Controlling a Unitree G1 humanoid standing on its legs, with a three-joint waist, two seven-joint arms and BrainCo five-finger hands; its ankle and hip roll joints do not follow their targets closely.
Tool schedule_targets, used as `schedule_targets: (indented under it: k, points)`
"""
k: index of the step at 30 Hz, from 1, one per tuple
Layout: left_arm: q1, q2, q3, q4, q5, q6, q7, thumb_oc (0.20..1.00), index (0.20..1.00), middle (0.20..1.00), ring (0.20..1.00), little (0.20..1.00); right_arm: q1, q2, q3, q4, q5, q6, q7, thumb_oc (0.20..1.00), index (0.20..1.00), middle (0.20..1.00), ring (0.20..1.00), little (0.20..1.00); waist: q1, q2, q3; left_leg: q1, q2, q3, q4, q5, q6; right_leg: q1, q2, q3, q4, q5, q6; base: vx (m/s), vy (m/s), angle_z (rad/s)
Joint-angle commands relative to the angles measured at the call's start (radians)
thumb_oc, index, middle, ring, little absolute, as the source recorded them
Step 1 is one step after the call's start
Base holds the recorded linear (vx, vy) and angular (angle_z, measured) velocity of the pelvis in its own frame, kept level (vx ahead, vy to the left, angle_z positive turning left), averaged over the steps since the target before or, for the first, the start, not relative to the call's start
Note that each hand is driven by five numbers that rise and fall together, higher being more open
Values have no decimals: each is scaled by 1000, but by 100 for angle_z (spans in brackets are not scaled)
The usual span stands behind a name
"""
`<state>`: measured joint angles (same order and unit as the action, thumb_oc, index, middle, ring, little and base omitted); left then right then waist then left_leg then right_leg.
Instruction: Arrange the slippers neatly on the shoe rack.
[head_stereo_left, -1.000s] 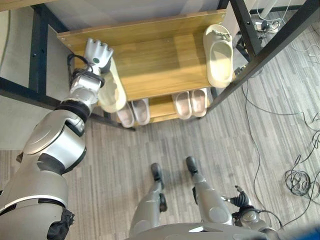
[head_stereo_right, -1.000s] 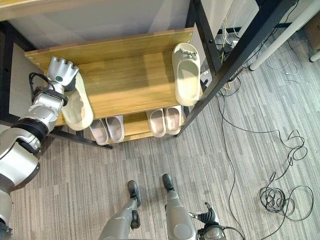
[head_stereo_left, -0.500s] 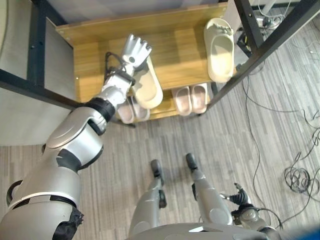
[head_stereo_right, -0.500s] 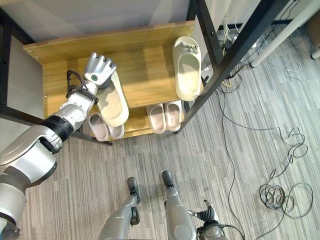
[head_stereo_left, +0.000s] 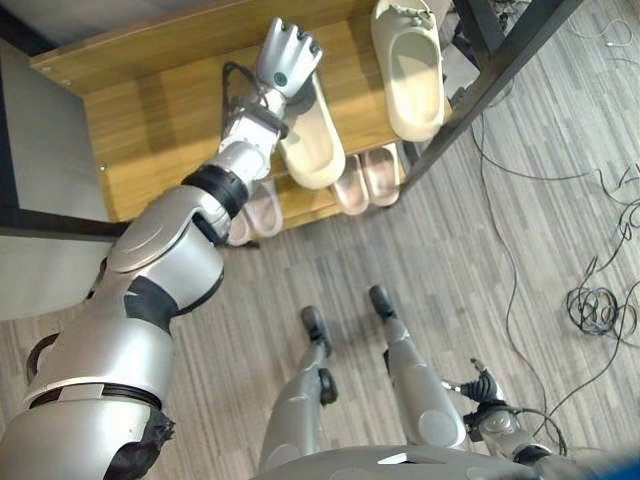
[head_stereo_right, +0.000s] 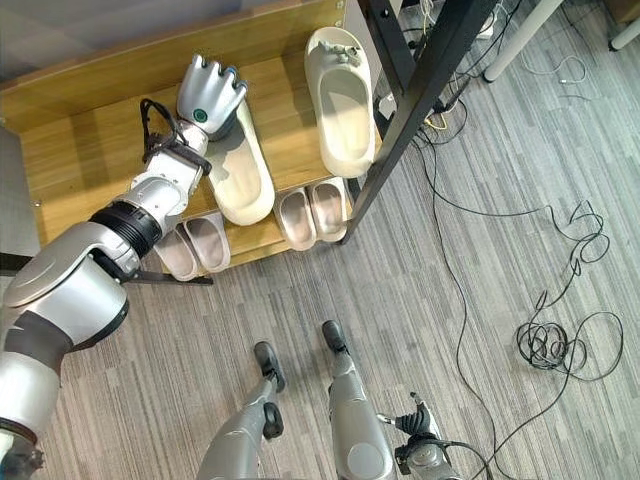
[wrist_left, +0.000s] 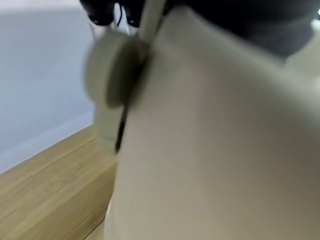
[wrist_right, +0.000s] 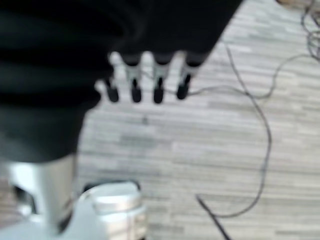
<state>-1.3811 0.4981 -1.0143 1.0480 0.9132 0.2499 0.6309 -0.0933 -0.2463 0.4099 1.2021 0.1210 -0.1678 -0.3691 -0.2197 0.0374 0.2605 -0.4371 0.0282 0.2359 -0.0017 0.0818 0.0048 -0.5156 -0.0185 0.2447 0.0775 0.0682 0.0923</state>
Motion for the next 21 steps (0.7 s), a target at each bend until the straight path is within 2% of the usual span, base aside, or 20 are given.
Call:
schedule_targets:
  k: [1,9,14,17,18,21]
  points:
    - [-143,-13,52,94,-23,21,10,200,200,200,200,200,-45,-53,6,8,-11,4,-25,1000,1000,1000,1000,1000,-26,38,15,-64,-1,-13,124,-123,-32,-64,-40,-79,78,-34,70,0,0,0]
    - [-197,-47,65,123,-61,26,-10,200,200,200,200,200,-43,-58,7,2,-5,-5,-26,1000,1000,1000,1000,1000,-35,43,13,-82,0,-26,130,-117,-35,-79,-34,-80,77,-29,65,1,-44,-1]
    - [-195,-124,92,155,-76,29,-47,200,200,200,200,200,-53,-57,5,8,9,-3,-23,1000,1000,1000,1000,1000,-35,44,4,-93,3,-36,138,-118,-37,-94,-25,-90,96,-42,55,-11,-44,-1]
    - [-200,-136,101,162,-88,35,-48,385,385,385,385,385,-62,-57,2,7,26,-6,-13,1000,1000,1000,1000,1000,-38,40,6,-98,3,-37,137,-114,-40,-99,-25,-93,99,-41,54,-15,-56,-2]
    - [-208,-146,103,176,-92,29,-62,338,338,338,338,338,-61,-61,10,8,20,-4,-11,1000,1000,1000,1000,1000,-43,35,7,-104,3,-35,137,-111,-42,-105,-26,-92,97,-38,53,-21,-42,0]
    - [-214,-148,102,176,-99,27,-66,338,338,338,338,338,-62,-61,10,11,18,-4,-13,1000,1000,1000,1000,1000,-44,35,6,-111,3,-34,138,-110,-42,-112,-26,-92,97,-37,52,-6,-14,-1]
